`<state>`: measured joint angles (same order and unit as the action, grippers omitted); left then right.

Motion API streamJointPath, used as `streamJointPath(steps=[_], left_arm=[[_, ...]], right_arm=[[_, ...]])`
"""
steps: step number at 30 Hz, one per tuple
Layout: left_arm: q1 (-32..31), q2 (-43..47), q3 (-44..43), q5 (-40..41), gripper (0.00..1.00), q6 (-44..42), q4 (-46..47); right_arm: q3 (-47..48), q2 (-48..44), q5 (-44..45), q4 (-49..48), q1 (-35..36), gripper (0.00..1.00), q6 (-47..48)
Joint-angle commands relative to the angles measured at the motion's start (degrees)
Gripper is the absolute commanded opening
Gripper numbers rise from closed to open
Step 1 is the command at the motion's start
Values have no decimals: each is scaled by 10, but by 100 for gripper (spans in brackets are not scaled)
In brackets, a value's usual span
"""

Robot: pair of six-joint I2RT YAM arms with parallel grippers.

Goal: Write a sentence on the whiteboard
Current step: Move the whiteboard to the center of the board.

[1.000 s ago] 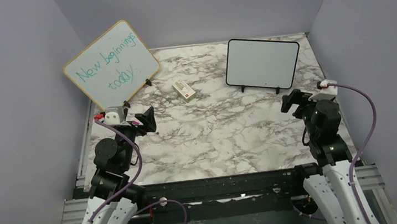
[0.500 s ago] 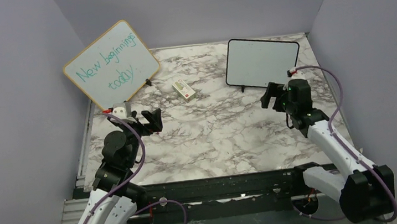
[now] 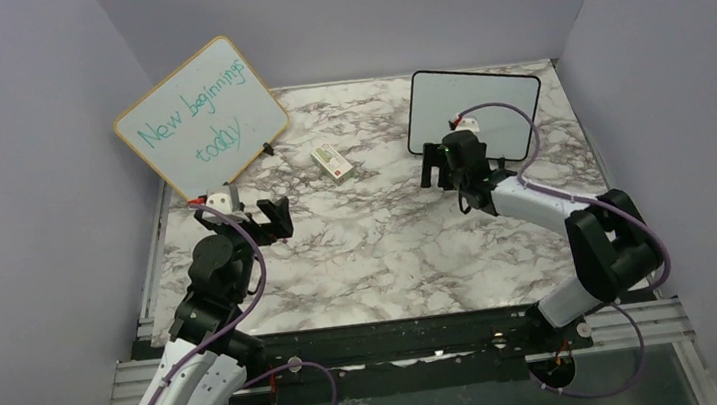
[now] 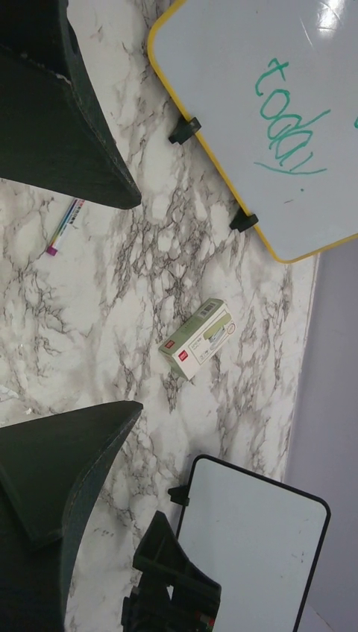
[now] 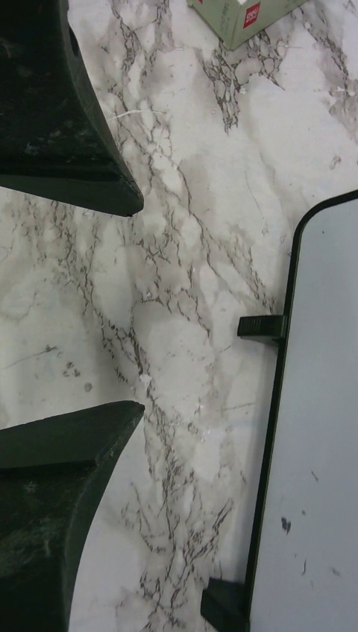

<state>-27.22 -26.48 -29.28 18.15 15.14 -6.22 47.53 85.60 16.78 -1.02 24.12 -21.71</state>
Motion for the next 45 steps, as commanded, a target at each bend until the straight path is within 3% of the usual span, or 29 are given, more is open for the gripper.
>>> streamJointPath(steps=[1,7,9,12,20,27,32,39,45], left_arm=[[-10,-1,6,16,99,-11,2],[-20,1,9,14,99,-15,5],[-22,2,10,14,99,-16,7],[-24,4,11,14,99,-16,8],[-28,3,13,16,99,-19,11],[-29,1,13,20,99,-20,11],[-29,-1,12,20,99,-21,14],[-29,-5,12,22,99,-24,15],[-28,-3,11,20,99,-28,12]], right_arm=[[31,47,48,-67,16,100,-12],[78,117,85,-76,16,99,-21],[87,134,100,-83,16,84,-17],[103,160,121,-85,16,78,-21],[139,211,150,-101,16,43,-11],[160,245,168,-98,16,42,-14],[165,261,188,-98,16,35,-16],[162,260,188,-99,23,12,-6],[133,233,168,-83,49,6,-14]])
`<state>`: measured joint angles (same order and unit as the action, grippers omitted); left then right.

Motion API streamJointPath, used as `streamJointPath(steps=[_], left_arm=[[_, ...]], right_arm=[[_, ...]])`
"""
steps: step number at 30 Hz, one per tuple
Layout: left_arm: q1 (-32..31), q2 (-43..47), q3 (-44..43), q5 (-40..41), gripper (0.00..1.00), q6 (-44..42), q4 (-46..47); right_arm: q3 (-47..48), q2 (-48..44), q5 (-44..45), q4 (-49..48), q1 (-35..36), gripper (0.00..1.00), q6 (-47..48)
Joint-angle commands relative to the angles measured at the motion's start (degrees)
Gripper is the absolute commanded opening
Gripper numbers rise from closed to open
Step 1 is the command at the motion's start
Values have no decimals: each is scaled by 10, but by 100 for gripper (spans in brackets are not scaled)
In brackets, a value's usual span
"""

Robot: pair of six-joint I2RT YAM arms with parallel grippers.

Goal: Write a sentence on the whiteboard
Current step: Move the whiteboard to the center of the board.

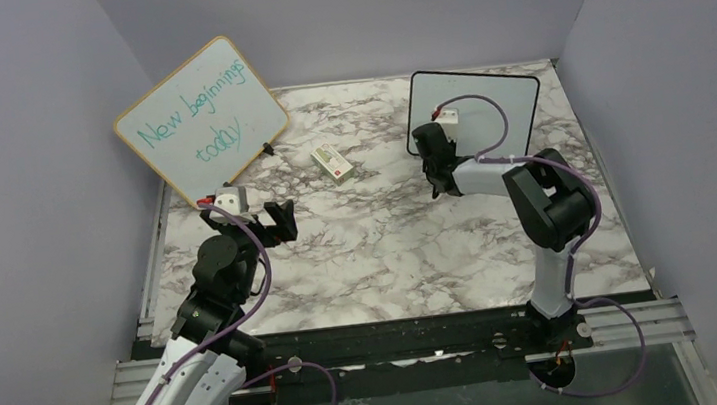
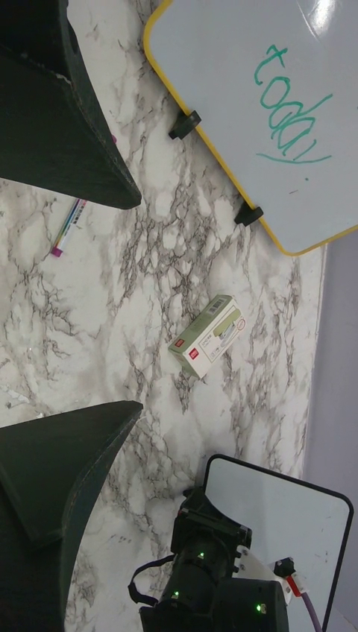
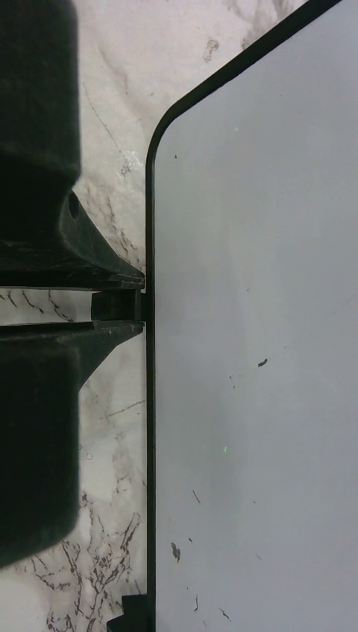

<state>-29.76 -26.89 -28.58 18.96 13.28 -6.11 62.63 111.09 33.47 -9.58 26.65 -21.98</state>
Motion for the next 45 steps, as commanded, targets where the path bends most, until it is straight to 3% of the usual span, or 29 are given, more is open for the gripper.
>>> streamJointPath(steps=[1,16,29,42,45], left_arm=[[-3,1,3,13,99,-10,10],[-3,8,-8,49,99,-6,-14],[-3,12,-31,57,99,14,-43],[-3,0,-57,63,99,16,-81],[-3,-11,-59,50,99,10,-82]], right_arm=[[-26,-30,3,4,32,4,-12],[-139,-118,15,50,210,1,-94],[-158,-138,48,92,377,1,-175],[-208,-187,50,102,419,1,-188],[-218,-203,39,68,419,8,-165]])
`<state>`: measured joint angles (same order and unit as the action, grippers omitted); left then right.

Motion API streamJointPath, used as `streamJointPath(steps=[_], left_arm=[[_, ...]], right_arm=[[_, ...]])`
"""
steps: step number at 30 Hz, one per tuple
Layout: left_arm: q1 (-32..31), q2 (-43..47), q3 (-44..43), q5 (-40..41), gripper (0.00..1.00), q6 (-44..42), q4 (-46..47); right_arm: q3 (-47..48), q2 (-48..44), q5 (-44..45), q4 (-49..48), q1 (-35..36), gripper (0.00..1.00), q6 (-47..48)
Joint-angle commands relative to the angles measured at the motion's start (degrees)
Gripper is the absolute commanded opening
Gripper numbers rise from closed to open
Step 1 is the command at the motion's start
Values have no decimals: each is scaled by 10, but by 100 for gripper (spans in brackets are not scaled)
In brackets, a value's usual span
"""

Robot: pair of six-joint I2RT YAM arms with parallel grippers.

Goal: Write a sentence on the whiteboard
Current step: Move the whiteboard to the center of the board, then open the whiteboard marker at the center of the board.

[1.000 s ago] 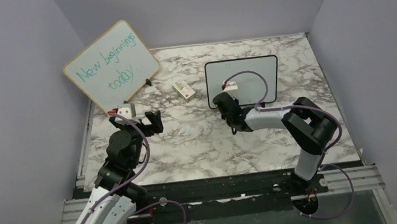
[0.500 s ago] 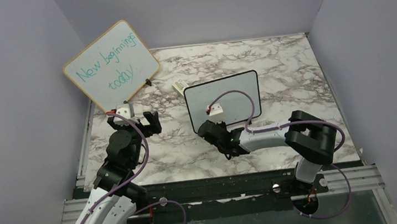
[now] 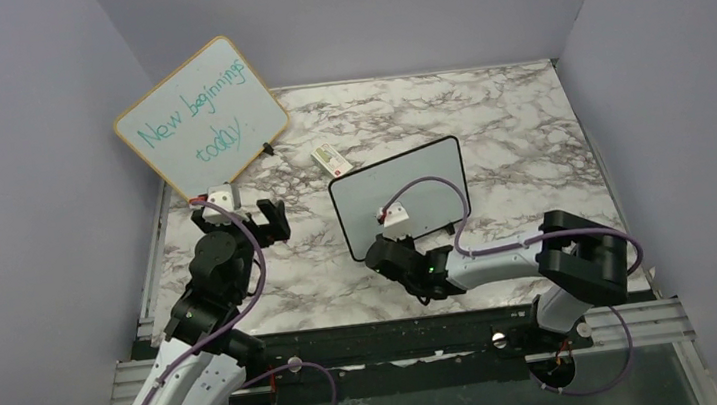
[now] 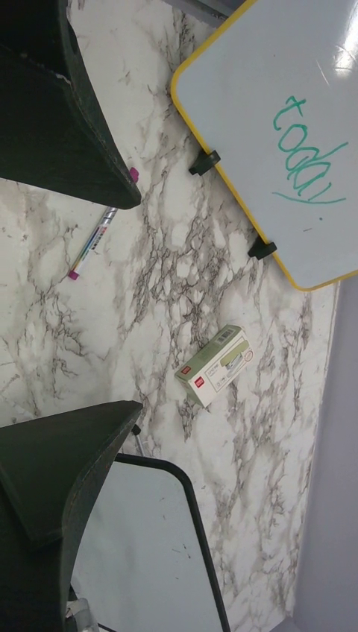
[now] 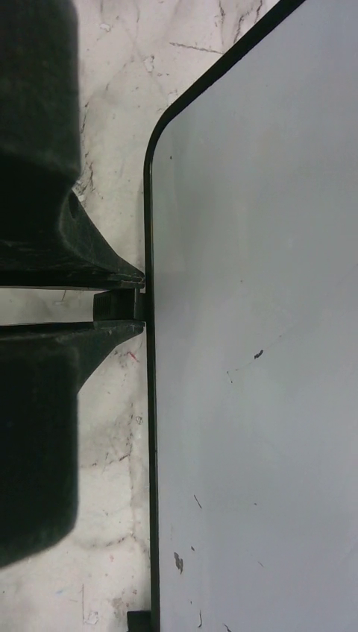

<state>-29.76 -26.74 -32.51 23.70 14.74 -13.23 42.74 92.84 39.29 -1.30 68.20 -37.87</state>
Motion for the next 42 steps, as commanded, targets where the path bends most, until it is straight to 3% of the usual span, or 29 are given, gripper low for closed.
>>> streamJointPath(steps=[1,4,12,16,23,34,39,42], left_arm=[[-2,-17,-21,1,99,-4,-11],[-2,-37,-28,10,99,10,-21],[2,-106,-52,42,99,32,-52],[7,-145,-63,50,99,44,-59],[35,-266,-115,64,99,102,-121],[167,-440,-178,-59,99,158,-175],[186,-515,-213,-90,98,174,-190],[195,-552,-226,-95,92,194,-190]], right_arm=[[-18,-23,-21,-17,4,11,0],[-18,-26,-26,-22,4,23,9],[-39,-70,-30,-25,4,41,18],[-59,-121,-17,-2,4,58,15],[-82,-233,43,80,4,98,15],[-102,-406,130,165,4,100,36],[-113,-469,160,178,4,100,49],[-115,-490,175,183,4,100,65]])
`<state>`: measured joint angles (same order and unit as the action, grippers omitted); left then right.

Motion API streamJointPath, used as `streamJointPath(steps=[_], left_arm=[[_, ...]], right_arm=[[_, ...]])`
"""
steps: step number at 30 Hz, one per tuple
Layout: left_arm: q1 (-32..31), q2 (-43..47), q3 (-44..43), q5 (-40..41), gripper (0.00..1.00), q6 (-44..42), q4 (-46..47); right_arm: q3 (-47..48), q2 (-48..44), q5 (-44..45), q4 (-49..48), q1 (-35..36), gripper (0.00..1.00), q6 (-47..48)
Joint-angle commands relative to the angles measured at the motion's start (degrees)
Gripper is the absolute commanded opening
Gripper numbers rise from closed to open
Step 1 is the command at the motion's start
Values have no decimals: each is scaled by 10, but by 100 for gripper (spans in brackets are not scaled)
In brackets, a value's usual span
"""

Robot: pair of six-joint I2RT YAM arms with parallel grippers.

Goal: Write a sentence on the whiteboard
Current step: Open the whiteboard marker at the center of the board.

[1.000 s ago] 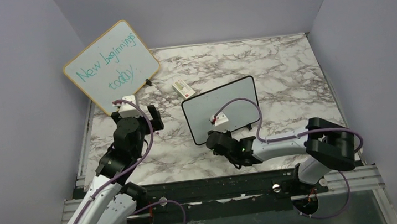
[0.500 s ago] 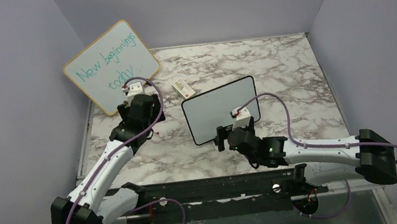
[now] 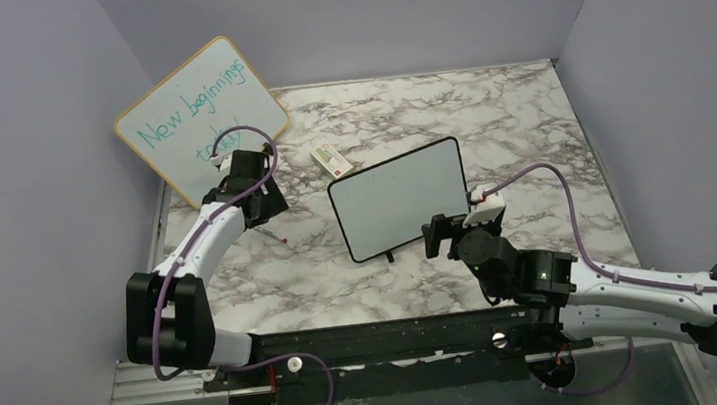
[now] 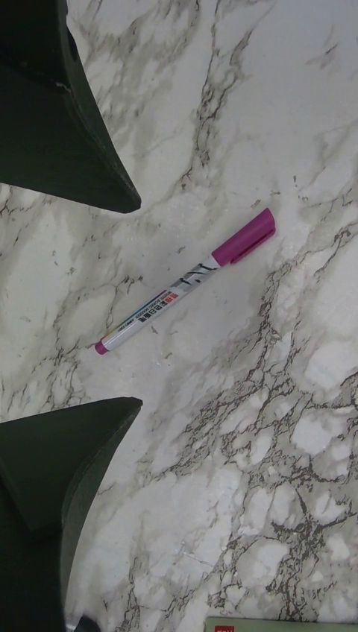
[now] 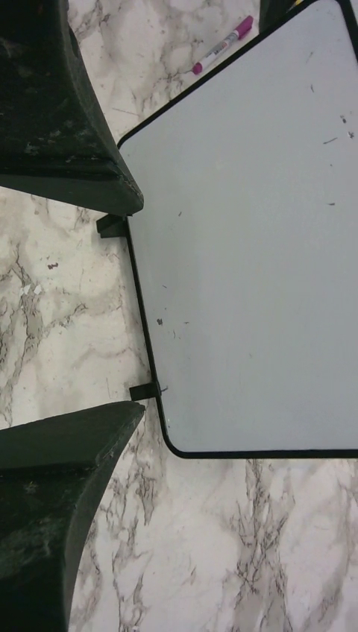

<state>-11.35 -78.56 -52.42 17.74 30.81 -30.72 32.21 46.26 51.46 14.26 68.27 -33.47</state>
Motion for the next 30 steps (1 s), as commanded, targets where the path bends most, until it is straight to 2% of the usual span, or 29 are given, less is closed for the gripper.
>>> streamJointPath(steps=[1,4,7,10,18,30], left_arm=[[15,-46,-33,-38,89,41,-16],[23,-78,-50,-42,79,62,-18],[27,-100,-57,-37,76,76,-20],[32,-116,-57,-36,69,86,-19],[42,-147,-58,-12,61,96,-19],[56,-200,-70,-24,45,118,-5]], right_arm=[[-9,-29,56,27,3,100,26],[-7,-38,63,34,3,100,32],[-8,-42,73,37,3,100,34],[-9,-46,78,35,3,100,42],[-16,-50,93,10,3,100,75],[-22,-33,93,-58,3,98,146]])
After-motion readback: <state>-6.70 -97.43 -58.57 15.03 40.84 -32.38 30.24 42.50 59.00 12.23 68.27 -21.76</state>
